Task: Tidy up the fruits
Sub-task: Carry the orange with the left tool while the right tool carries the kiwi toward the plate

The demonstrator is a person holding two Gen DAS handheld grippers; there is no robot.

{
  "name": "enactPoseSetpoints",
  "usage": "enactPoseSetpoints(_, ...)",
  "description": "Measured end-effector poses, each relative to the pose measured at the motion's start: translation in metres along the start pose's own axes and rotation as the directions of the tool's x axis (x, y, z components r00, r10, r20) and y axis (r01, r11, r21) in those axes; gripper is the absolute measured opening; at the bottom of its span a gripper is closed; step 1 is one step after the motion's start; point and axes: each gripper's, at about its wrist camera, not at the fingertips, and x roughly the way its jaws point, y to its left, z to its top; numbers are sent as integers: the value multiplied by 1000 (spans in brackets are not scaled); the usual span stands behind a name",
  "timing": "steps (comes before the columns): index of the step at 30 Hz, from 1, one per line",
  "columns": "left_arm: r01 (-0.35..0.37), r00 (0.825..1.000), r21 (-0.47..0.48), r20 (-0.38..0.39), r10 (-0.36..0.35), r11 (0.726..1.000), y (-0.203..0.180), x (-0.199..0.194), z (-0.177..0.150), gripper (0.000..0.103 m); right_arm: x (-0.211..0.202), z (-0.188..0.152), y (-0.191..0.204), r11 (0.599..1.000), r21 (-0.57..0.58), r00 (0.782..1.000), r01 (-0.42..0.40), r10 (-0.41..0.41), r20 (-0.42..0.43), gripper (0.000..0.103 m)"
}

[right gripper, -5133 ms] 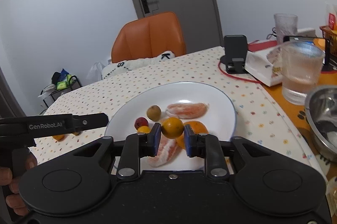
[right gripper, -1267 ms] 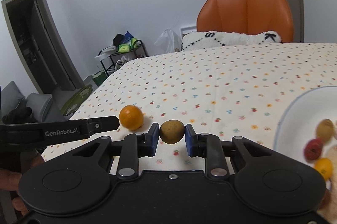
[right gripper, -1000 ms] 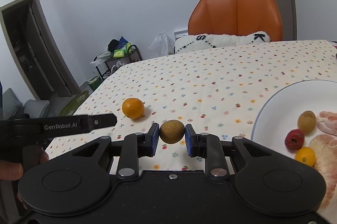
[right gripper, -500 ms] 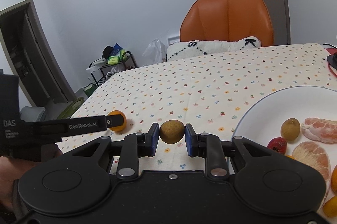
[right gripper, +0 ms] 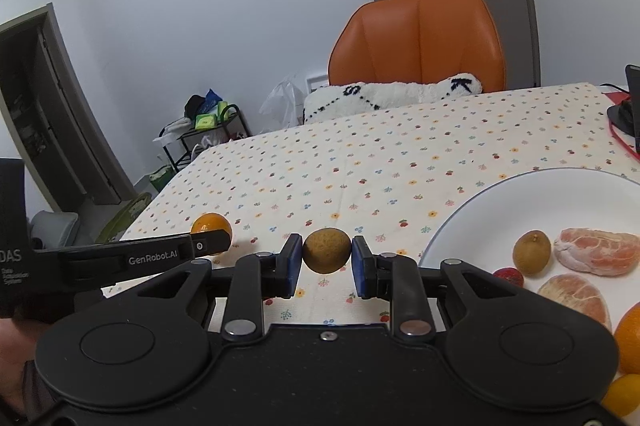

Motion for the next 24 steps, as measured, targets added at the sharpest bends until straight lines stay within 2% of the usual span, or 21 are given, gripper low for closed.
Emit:
enactPoseSetpoints(12, 64, 998, 37, 20, -65, 997, -35, -23, 1, 35, -35, 3, -17, 998, 30, 997, 47, -48, 56, 25)
enactPoseSetpoints(24, 140, 989, 93, 35, -143, 986, -88, -39, -1, 35, -82, -4, -55, 990, 85, 987, 111, -120, 109, 25)
